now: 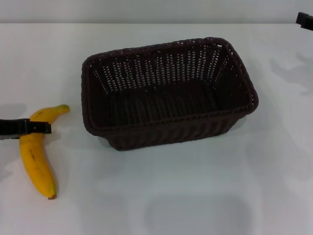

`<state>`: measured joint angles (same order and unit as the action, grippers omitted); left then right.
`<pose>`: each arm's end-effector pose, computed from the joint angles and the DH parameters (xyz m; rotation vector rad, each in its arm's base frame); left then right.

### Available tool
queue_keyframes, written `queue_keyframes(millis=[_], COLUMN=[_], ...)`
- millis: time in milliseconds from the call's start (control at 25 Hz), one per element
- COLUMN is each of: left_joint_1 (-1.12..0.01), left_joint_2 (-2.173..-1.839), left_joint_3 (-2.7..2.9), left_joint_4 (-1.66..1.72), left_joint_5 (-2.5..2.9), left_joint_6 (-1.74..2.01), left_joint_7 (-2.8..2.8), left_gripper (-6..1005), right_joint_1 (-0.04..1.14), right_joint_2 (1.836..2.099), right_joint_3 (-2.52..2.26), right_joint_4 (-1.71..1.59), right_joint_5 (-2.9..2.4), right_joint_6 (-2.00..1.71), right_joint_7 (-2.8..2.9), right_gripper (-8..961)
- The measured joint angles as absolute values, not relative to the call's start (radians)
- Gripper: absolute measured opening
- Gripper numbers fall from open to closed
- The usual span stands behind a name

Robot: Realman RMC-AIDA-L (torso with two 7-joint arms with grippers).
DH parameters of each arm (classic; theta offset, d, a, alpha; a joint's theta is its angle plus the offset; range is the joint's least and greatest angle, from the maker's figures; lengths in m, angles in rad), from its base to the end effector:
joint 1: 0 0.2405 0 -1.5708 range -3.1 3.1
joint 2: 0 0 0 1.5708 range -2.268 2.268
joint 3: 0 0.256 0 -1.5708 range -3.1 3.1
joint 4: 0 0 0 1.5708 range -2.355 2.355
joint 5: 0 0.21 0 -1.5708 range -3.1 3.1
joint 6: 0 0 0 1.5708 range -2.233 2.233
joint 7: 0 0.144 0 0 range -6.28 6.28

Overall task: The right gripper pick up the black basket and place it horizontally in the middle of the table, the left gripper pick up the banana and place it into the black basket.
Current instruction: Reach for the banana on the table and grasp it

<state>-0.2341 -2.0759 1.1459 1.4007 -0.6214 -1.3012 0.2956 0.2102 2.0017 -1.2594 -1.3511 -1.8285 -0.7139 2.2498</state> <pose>-0.3021 0.3177 0.0594 -1.8985 -1.6139 0.0136 0.2463 0.3789 0.1011 -1.9296 0.9258 0.6025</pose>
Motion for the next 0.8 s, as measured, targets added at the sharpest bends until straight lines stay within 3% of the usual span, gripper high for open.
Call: queue_keyframes(millis=[400, 600, 800], left_joint_1=[-0.238, -0.245, -0.251], left_joint_2=[-2.075, -2.075, -2.074], left_joint_3=[1.143, 1.140, 1.138], left_joint_4=[1.376, 1.365, 1.359], left_joint_5=[-0.631, -0.632, -0.627], left_joint_6=[-1.290, -1.283, -1.276], left_joint_7=[0.306, 0.306, 0.302], left_gripper=[860, 654, 511], right_joint_1=[0.210, 0.210, 0.210], right_joint_2=[2.002, 2.002, 2.002], right_joint_3=[-1.259, -1.259, -1.259], right_joint_4=[-1.351, -1.351, -1.351], right_joint_5=[-1.828, -1.814, -1.813], right_joint_6=[-0.716, -0.716, -0.716], right_joint_7=[2.251, 2.248, 2.248], right_gripper=[857, 857, 857])
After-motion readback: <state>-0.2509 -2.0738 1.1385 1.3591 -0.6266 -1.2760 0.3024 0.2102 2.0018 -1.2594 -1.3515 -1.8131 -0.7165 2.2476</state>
